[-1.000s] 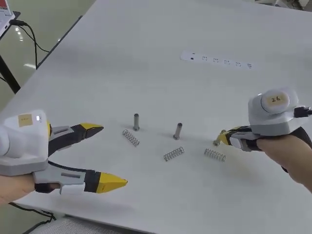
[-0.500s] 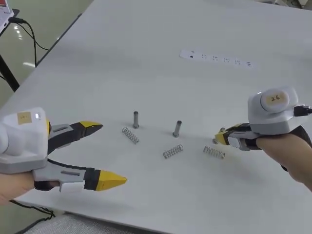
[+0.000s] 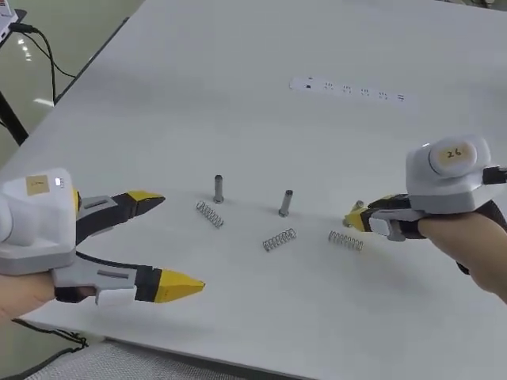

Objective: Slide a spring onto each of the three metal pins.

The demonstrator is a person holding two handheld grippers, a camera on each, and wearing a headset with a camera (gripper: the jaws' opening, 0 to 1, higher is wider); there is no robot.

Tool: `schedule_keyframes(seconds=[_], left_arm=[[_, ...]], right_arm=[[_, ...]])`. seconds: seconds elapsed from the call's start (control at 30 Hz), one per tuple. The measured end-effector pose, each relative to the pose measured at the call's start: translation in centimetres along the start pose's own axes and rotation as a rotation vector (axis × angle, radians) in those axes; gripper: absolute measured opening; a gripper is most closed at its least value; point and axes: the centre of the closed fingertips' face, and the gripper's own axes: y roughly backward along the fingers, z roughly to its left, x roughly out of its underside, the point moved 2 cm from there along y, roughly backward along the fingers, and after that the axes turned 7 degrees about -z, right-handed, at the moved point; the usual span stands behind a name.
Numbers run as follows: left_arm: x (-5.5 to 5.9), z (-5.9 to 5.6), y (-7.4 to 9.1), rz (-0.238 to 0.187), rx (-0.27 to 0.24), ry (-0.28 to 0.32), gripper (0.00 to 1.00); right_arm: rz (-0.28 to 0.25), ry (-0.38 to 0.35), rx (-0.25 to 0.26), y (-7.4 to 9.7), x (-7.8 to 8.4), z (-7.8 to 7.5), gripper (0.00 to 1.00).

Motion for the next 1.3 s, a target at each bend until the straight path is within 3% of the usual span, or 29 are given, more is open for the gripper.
schedule_keyframes(seconds=[0.53, 1.3], left_arm=[[-0.7, 0.5, -0.3, -0.008, 0.000, -0.007, 0.92], [-0.5, 1.1, -0.8, 0.002, 0.005, -0.012, 0.92]], right_arm=[[-0.012, -0.013, -0.011, 1.0, 0.0, 0.3, 0.35], [-0.006, 0.036, -0.044, 2.5, 1.5, 1.3, 0.37]])
